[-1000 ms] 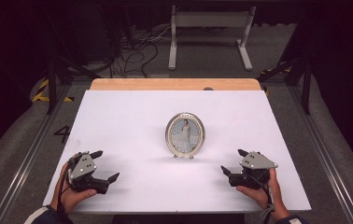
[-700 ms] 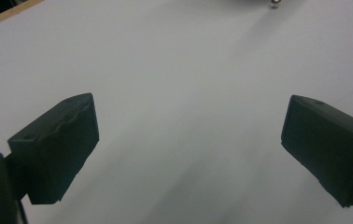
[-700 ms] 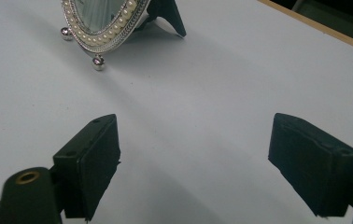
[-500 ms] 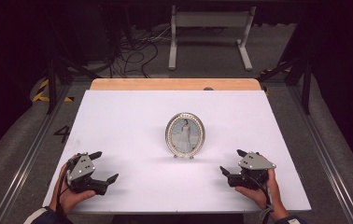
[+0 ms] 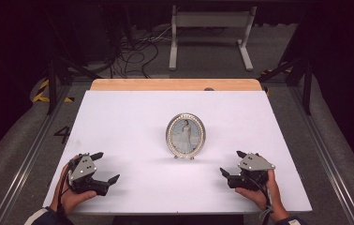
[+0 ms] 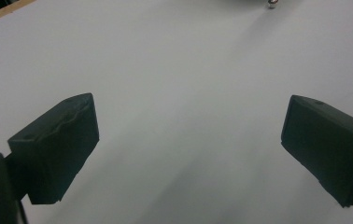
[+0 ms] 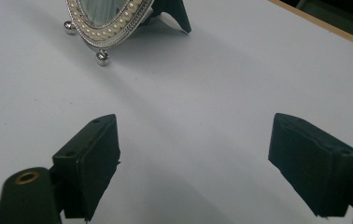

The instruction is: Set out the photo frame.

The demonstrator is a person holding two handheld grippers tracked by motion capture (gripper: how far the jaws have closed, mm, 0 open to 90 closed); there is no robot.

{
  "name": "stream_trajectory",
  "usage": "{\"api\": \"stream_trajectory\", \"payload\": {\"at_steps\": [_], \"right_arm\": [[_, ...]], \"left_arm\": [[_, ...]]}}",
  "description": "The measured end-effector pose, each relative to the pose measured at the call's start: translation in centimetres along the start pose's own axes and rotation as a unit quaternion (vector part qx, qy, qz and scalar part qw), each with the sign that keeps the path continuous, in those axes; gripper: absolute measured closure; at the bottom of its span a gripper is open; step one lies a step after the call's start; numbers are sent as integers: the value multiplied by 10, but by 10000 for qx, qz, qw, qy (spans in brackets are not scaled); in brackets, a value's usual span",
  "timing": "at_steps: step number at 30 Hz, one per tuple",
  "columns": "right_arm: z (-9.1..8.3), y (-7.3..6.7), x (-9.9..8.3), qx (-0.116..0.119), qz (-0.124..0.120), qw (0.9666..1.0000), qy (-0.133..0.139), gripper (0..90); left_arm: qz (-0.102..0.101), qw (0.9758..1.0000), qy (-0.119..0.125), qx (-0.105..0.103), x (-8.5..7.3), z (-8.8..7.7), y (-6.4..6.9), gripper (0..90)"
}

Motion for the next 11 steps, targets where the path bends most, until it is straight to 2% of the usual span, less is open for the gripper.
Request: {"api": "stream_trajectory", "payload": {"at_steps": [2, 11], "right_arm": [[0, 0, 0, 1, 0, 10000, -3, 166], [0, -1, -1, -1, -7, 10000, -35, 163]], "left_arm": [[46, 10000, -24, -2, 0, 1, 0, 47], [13, 10000, -80, -30, 0, 5, 0, 47]]}}
Point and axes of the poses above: each handheld gripper's, and its own axes: z roughly forward along the jaws, x roughly out of its top, y roughly to its right, the point moved 7 cm from there along z, roughly forward along the jaws, and after that the axes turned 13 degrees about -z, right-handed, at the moved point
